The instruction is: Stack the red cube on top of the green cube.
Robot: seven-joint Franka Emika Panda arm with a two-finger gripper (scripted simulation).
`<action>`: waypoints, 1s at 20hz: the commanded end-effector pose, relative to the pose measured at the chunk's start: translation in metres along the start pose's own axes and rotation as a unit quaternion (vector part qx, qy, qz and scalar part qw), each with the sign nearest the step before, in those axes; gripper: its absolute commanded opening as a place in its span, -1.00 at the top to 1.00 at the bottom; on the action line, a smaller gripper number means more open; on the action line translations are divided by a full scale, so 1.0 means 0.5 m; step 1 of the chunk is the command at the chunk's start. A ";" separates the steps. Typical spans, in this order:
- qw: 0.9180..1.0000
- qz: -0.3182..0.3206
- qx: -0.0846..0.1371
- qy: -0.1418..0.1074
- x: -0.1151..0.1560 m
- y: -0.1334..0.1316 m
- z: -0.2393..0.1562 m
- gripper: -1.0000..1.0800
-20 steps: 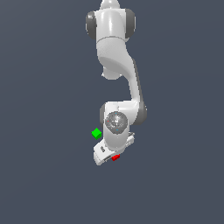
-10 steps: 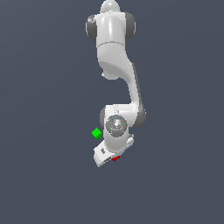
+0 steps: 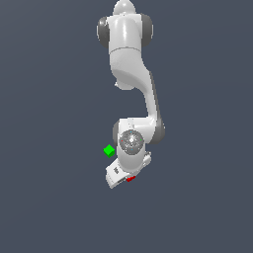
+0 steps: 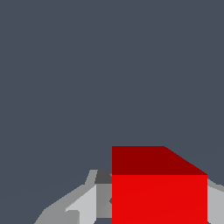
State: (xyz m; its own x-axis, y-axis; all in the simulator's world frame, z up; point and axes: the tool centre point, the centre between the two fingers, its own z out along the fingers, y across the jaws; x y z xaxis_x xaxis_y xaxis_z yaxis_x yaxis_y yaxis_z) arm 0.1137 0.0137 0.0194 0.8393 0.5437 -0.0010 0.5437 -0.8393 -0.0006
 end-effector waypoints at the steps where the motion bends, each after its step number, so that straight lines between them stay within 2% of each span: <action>1: 1.000 0.000 0.000 0.000 0.000 0.000 -0.003 1.00; 7: 1.000 0.000 0.000 0.000 -0.002 -0.001 -0.040 1.00; 15: 1.000 0.000 0.000 0.000 -0.003 -0.002 -0.152 1.00; 20: 1.000 0.000 0.000 0.000 -0.002 -0.001 -0.193 1.00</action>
State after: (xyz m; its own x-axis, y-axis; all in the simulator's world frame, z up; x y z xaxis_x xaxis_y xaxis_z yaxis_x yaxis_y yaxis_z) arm 0.1128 0.0137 0.1108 0.8392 0.5439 0.0006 0.5439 -0.8392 0.0007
